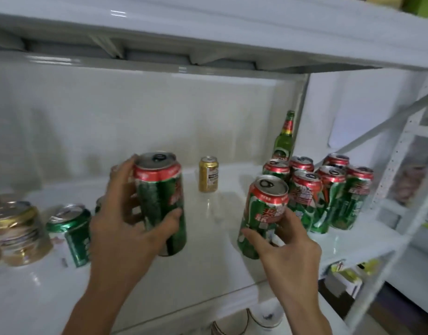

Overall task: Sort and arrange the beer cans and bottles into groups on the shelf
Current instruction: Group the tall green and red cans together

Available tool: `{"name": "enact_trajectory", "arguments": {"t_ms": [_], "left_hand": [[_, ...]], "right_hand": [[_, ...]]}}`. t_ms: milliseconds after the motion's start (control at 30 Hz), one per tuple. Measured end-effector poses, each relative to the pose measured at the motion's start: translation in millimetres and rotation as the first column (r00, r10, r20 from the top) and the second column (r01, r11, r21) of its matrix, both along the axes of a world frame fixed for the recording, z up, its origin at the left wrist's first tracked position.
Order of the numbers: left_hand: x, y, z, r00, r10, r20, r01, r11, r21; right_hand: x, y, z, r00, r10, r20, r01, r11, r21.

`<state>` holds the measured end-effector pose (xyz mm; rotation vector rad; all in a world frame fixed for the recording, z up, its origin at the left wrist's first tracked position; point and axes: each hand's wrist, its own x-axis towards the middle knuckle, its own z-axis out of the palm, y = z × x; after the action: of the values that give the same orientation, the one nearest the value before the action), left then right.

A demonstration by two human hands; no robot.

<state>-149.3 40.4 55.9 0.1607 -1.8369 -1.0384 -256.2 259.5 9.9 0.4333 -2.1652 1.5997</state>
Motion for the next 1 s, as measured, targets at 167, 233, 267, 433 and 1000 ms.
{"name": "enact_trajectory", "arguments": {"t_ms": [167,233,267,433,1000], "left_hand": [[-93.7,44.6,-25.9,0.967,-0.215,0.135,0.210,0.976,0.049],[-114.3,57.1,-26.4,0.951,-0.270,0.151,0.262,0.963,0.069],[-123.7,60.4,-28.5,0.946,-0.287,0.154,0.277,0.957,0.081],[-155.7,67.1,-41.6,0.940,-0.298,0.165,0.288,0.954,0.086],[-163.9,69.5,-51.3,0.888,-0.379,0.259,0.370,0.925,0.084]], "right_hand": [[-18.4,17.2,-8.3,0.995,-0.096,0.007,0.095,0.994,0.057],[-23.7,19.3,-10.6,0.993,-0.119,0.008,0.118,0.991,0.070],[-26.2,19.8,-11.2,0.991,-0.131,0.006,0.130,0.989,0.073],[-33.9,17.5,-11.6,0.975,-0.219,-0.046,0.223,0.964,0.144],[-36.5,-2.5,-16.6,0.941,-0.330,-0.075,0.338,0.911,0.237]]}}
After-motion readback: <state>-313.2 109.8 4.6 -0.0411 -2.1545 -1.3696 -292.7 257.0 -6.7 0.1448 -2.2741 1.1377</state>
